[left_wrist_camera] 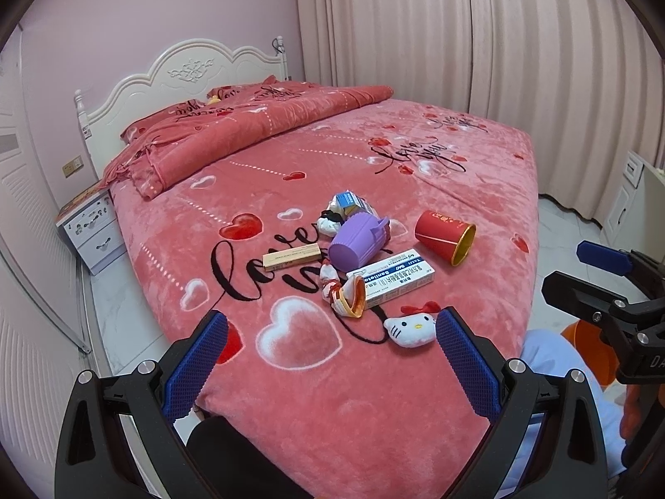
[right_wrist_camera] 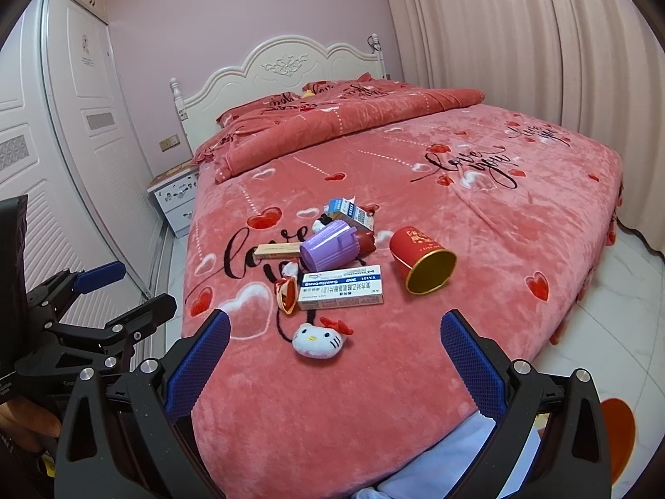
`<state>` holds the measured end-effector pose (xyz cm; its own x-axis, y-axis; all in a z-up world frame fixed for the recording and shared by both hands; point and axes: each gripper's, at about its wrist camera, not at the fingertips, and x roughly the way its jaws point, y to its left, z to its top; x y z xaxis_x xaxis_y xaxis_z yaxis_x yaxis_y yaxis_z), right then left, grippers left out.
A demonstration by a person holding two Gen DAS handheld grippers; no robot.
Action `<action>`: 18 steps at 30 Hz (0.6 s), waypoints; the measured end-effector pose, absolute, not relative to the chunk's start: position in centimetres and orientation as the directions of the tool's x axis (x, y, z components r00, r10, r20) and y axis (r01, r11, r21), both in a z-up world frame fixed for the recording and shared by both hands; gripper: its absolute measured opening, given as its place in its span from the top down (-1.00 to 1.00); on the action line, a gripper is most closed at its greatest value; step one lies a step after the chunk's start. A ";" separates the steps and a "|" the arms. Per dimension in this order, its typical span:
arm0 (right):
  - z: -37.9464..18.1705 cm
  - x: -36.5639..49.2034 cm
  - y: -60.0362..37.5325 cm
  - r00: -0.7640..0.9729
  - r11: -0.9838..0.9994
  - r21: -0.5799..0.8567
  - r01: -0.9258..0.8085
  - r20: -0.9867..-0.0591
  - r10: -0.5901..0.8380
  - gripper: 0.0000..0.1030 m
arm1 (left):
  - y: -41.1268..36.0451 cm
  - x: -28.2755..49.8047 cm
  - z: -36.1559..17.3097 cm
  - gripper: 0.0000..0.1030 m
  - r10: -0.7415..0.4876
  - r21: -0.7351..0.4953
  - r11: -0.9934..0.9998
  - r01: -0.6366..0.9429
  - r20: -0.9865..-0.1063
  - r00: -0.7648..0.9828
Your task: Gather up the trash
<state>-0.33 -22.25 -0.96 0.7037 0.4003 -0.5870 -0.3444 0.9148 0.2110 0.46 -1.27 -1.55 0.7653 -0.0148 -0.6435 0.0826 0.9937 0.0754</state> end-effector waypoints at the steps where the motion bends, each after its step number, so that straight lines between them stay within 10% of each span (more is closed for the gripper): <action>1: -1.0 -0.2 -22.4 0.703 0.916 0.213 -0.340 -0.590 0.398 -0.93 | -1.4 0.6 -1.6 -0.91 -0.016 0.079 0.993 0.088 -0.645 0.764; 18: -2.6 3.3 -20.5 0.600 0.795 0.139 -0.590 -0.584 0.547 -0.93 | -0.3 5.6 -4.2 -0.91 -0.140 0.123 0.939 0.322 -0.719 0.681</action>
